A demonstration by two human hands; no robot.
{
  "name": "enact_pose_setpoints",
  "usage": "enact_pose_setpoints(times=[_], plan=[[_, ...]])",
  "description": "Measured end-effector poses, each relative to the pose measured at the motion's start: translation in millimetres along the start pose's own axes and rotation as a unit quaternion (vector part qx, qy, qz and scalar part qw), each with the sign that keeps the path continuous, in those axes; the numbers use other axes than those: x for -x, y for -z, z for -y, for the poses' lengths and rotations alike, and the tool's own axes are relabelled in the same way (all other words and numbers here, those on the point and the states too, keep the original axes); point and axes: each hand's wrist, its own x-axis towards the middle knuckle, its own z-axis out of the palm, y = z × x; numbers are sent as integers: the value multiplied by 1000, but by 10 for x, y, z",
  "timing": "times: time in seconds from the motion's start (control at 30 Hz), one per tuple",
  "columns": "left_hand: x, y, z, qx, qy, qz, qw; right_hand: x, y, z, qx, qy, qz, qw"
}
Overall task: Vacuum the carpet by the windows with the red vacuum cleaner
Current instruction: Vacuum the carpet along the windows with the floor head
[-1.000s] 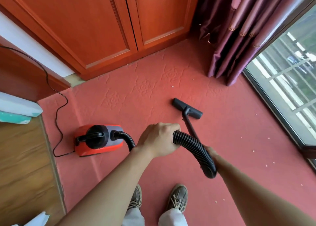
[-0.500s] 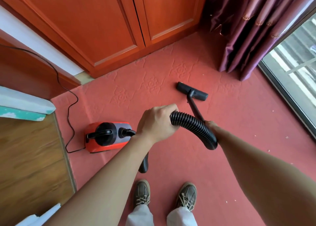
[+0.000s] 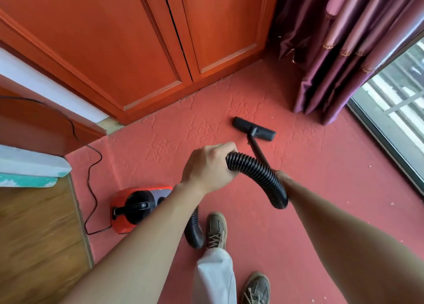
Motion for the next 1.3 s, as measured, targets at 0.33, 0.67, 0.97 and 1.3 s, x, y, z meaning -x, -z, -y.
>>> enact_pose_setpoints(times=[0.33, 0.67, 0.97, 1.3], plan=[[-738, 149, 364, 6, -35, 39, 999, -85, 103, 419, -56, -76, -29, 995], [-1189, 104, 477, -5, -71, 47, 996, -399, 263, 634, -101, -103, -79, 986], [-1015, -301, 47, -3, -141, 90, 986, -173, 373, -52, -87, -140, -101, 981], [-223, -815, -913, -40, -247, 145, 957, 556, 265, -1600, -172, -202, -156, 952]])
